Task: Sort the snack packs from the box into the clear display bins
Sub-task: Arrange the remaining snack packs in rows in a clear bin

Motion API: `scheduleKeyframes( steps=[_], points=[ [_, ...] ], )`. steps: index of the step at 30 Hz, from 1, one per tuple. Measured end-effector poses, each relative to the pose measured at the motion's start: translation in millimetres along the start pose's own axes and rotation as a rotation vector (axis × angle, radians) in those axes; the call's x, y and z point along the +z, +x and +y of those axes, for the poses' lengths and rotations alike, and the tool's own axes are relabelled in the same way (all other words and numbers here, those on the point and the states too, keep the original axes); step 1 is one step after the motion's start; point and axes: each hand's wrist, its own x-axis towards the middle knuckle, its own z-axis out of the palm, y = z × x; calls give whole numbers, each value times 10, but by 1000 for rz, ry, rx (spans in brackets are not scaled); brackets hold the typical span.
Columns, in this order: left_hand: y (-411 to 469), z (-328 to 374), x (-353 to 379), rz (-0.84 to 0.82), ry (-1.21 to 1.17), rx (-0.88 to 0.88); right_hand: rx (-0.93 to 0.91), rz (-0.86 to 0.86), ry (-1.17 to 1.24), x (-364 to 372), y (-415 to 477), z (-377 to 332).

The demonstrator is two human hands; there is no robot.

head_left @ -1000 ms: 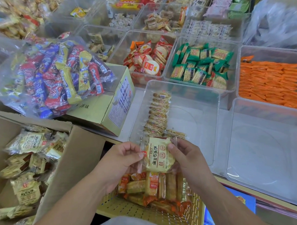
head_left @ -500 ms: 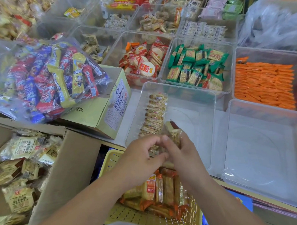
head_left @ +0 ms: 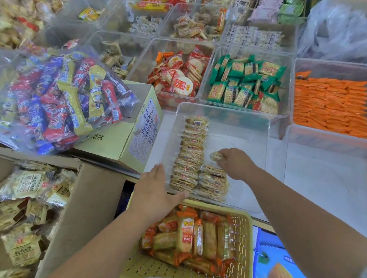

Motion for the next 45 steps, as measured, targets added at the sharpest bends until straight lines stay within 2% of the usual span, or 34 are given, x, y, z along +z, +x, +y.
scheduleKeyframes(
  steps=[2, 4, 13, 16, 20, 22, 26, 32, 35, 38, 42, 45],
  points=[
    [-2, -17, 9, -6, 14, 11, -51, -172, -17, 103, 61, -39],
    [0, -27, 23, -3, 16, 22, -54, -246, -5, 158, 87, -57],
    [-7, -33, 35, 8, -14, 58, 7, -247, -108, 252, 91, -211],
    [-143, -73, 15, 45, -46, 132, 41, -194, -101, 201, 28, -243],
    [-524, -292, -78, 146, -136, 202, 141, -35, -71, 167, -189, -442],
    [-747, -488, -144, 208, -161, 218, 130, 67, -17, 209, -366, -658],
    [-1216, -991, -254, 362, -264, 143, -85, 258, 150, 384, -809, -1290],
    [-1736, -1921, -245, 510, -332, -108, -582, 57, 162, 890, -1497, -2514],
    [-1869, -2469, -228, 450, -288, -223, -723, 11, 72, 1172, -1685, -2973],
    [-1921, -3043, -248, 360, -270, -284, -750, 28, -30, 1428, -1747, -3313],
    [-1819, -3815, -312, 95, -160, -268, -650, 31, -89, 1782, -1817, -3690],
    [-1647, -4214, -354, -105, 49, -213, -492, 45, -156, 1985, -1845, -3891]
  ],
)
